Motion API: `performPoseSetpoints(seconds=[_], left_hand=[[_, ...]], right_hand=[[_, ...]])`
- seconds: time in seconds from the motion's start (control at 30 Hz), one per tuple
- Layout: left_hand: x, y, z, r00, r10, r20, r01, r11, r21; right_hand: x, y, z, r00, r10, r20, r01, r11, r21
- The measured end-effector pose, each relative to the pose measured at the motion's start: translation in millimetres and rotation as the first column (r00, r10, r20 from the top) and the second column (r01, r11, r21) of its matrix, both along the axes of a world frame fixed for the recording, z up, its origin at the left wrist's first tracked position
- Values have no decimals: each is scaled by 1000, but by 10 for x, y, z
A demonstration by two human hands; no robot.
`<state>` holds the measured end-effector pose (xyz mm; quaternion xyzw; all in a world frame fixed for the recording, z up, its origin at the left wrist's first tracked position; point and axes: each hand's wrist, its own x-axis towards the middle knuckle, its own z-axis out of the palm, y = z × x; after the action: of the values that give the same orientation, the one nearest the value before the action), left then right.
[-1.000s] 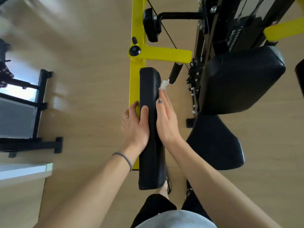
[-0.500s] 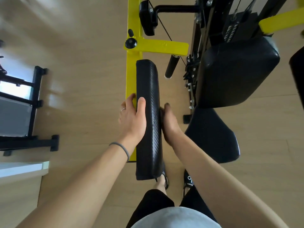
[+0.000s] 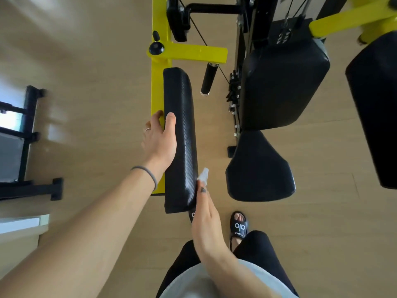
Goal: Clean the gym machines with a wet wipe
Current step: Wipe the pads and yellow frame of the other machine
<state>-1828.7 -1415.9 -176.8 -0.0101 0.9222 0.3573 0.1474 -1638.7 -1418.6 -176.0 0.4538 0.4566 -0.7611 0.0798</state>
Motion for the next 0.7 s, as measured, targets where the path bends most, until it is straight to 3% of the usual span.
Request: performPoseSetpoints(seconds=[0.07, 0.17, 0.3, 0.47, 0.7], left_hand=[[0, -2, -1, 1000, 8, 20, -8, 1000, 4], [15, -8, -3, 1000, 11, 27, -12, 1000, 19], [8, -6, -4, 1000, 16, 16, -16, 1000, 20], [4, -4, 1, 1000, 16, 25, -16, 1000, 20], [15, 12, -14, 1000, 22, 3, -22, 1000, 10]], right_hand=[[-112, 36, -280, 988, 21, 154, -10, 998, -67], [-68, 40, -368, 964, 53, 261, -20, 992, -126], [54, -49, 21, 984, 39, 173, -23, 995, -94], [-384, 377, -325, 971, 2, 238, 53, 974, -222], [-419, 486, -22, 981, -7, 193, 53, 971, -234]])
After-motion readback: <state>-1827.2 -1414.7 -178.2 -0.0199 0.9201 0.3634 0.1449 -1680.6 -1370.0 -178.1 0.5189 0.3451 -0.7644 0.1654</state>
